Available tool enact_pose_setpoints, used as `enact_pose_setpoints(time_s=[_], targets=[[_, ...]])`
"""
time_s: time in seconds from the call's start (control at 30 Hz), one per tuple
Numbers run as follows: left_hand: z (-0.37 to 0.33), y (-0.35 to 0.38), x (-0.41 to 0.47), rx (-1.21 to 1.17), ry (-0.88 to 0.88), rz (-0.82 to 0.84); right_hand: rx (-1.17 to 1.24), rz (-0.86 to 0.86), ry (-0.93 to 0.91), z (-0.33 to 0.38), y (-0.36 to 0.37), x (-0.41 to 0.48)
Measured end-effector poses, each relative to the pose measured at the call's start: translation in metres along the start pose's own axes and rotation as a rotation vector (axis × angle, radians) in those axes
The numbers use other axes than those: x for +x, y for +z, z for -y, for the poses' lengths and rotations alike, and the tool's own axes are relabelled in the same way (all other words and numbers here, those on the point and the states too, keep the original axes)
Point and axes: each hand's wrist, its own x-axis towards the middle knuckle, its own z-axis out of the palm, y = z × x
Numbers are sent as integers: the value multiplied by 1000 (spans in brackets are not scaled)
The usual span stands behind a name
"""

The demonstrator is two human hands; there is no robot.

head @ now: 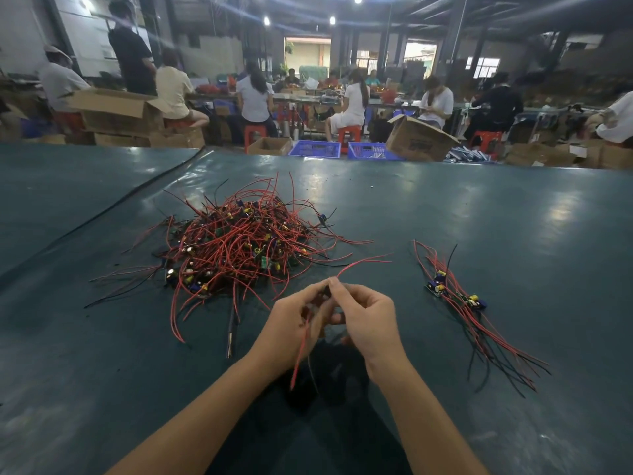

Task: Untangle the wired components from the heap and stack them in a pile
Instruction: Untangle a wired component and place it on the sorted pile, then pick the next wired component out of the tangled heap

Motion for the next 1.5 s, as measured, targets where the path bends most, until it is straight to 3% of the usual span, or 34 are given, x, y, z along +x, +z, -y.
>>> enact_pose_setpoints(time_s=[0.13, 0.3, 0.43, 0.53, 0.6, 0.67, 0.73, 0.83, 0.9, 1.03, 1.3, 1.5], targets=[[3, -4, -2, 324, 74, 59, 45, -55, -39, -1, -4, 5], [0, -3, -7, 431, 130, 75, 148, -239, -19, 4, -30, 20], [-3, -9, -5, 649, 210, -84, -526, -461, -190, 2, -68, 28], [-3, -19, -2, 838, 191, -219, -887, -571, -60, -1, -78, 26], [-1, -27, 1, 905, 149, -270, -945, -539, -12, -1, -77, 23], [1, -36, 3, 955, 111, -310, -946, -478, -79, -2, -74, 24], [4, -46, 6, 1010, 91, -371, -751, -388, -150, -1, -66, 25], [10, -62, 9, 1106, 3, -451, -478, -226, -57, -3, -52, 25], [15, -72, 10, 1149, -135, -437, -482, -178, 5, -9, -49, 27], [19, -81, 10, 1177, -339, -368, -691, -255, -6, -14, -56, 27], [11, -86, 8, 1127, -275, -413, -747, -252, -35, -15, -56, 25], [9, -78, 9, 1063, -156, -314, -734, -238, -58, -16, -55, 26]])
